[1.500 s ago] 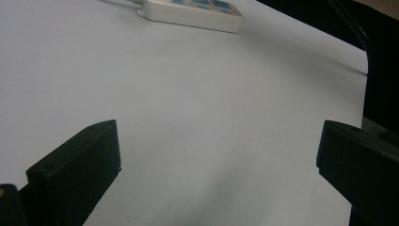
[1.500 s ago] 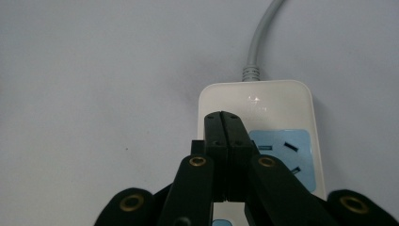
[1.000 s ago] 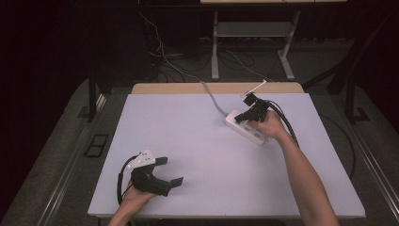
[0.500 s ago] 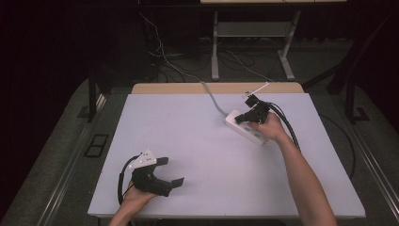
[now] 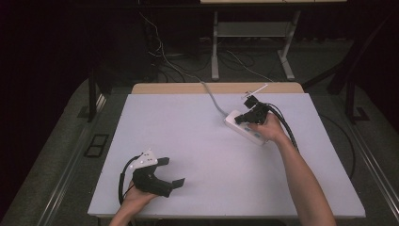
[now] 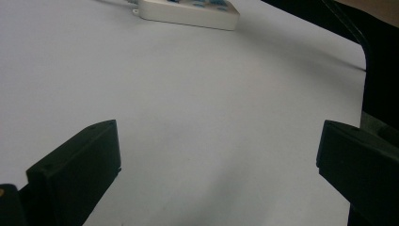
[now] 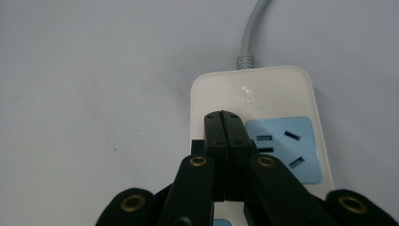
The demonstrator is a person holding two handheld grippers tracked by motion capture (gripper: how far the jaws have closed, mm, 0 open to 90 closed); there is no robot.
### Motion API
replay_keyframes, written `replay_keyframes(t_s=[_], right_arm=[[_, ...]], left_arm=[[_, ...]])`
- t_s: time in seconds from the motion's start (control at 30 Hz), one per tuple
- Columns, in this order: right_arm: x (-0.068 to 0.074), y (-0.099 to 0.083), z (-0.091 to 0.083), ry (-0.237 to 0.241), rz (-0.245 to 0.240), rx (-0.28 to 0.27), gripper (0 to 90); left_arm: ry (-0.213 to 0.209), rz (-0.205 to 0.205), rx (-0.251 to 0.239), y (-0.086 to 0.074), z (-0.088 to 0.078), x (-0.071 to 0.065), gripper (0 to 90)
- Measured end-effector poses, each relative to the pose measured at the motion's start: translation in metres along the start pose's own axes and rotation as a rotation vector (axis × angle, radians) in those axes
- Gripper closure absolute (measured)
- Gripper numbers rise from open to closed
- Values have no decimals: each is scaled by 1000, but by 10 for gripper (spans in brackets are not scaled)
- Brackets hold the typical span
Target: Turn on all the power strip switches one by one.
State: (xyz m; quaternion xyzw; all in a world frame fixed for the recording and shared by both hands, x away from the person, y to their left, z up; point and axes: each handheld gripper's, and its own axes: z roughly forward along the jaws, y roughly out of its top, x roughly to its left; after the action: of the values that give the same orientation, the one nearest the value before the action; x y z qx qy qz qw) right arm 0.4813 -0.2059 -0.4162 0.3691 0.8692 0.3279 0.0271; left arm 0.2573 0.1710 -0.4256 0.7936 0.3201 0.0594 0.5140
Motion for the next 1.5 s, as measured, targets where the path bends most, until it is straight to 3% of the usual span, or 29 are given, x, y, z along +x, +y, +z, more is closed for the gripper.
replay_keyframes(t_s=[0.83,1.23,1.27,1.37,1.5], right_arm=[[1,0,-2,21,-1,-1,900],[7,0,-24,21,-18,-38,897],[8,0,-27,18,-16,-43,888],[12,-3,-36,10,1,-56,712],[16,-11,-49,-20,22,-82,546]], left_arm=[[1,-10,-6,0,-1,2,0],[-1,-13,-7,0,0,2,0],[-2,-14,-7,0,0,2,0],[-3,-14,-9,0,0,1,0],[-5,-12,-8,0,0,0,0]])
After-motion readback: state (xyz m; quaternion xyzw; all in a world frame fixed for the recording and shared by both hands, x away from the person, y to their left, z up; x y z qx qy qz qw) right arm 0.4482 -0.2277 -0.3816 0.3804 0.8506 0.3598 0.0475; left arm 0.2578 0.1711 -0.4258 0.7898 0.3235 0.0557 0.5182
